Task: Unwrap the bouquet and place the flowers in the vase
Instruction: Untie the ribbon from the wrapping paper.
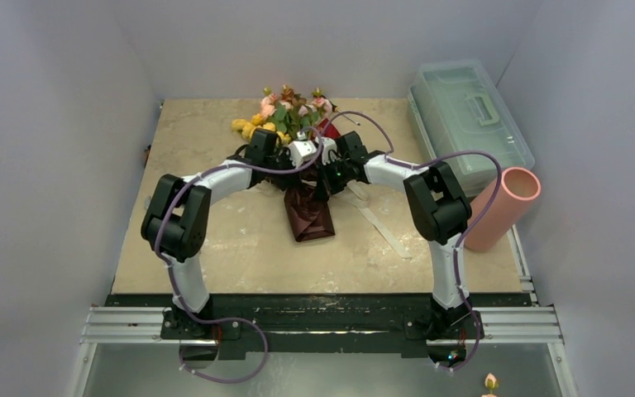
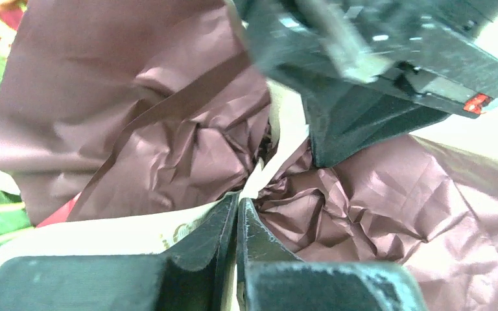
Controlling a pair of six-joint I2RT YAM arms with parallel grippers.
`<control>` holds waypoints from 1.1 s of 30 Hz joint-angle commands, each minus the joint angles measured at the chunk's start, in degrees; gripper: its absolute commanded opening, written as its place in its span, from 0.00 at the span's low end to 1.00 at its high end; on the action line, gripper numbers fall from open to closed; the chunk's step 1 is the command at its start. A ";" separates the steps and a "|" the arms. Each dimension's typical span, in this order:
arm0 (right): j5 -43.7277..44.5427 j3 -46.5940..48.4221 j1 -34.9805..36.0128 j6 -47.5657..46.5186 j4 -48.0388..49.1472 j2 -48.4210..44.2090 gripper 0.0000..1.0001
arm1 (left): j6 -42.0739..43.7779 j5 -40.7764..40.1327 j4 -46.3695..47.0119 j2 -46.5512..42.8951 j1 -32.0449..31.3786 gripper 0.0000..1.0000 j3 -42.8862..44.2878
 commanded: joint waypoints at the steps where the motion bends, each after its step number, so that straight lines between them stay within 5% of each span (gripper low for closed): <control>1: 4.61 -2.59 -0.41 -0.60 -4.79 -0.47 0.00 | -13.80 5.31 8.88 -2.95 7.75 0.00 0.83; 11: 4.22 -3.11 -0.43 -0.33 -4.43 -0.92 0.00 | -23.11 13.71 13.51 -1.44 12.92 0.00 0.57; 14: 3.50 -3.39 -0.41 -0.49 -3.65 -1.85 0.00 | -17.31 14.64 13.66 -4.17 12.05 0.00 -0.53; 18: 2.54 -2.57 -0.41 -0.51 -3.95 -1.57 0.00 | 1.42 14.09 3.92 -9.14 7.42 0.18 -0.85; 21: 2.17 -1.92 -0.41 -0.55 -4.21 -0.99 0.00 | 9.25 14.73 0.78 -10.84 5.19 0.21 -2.35; 33: 1.79 -1.49 -0.42 -0.64 -4.61 -1.07 0.00 | 33.82 16.88 -17.09 -2.66 1.93 0.26 5.66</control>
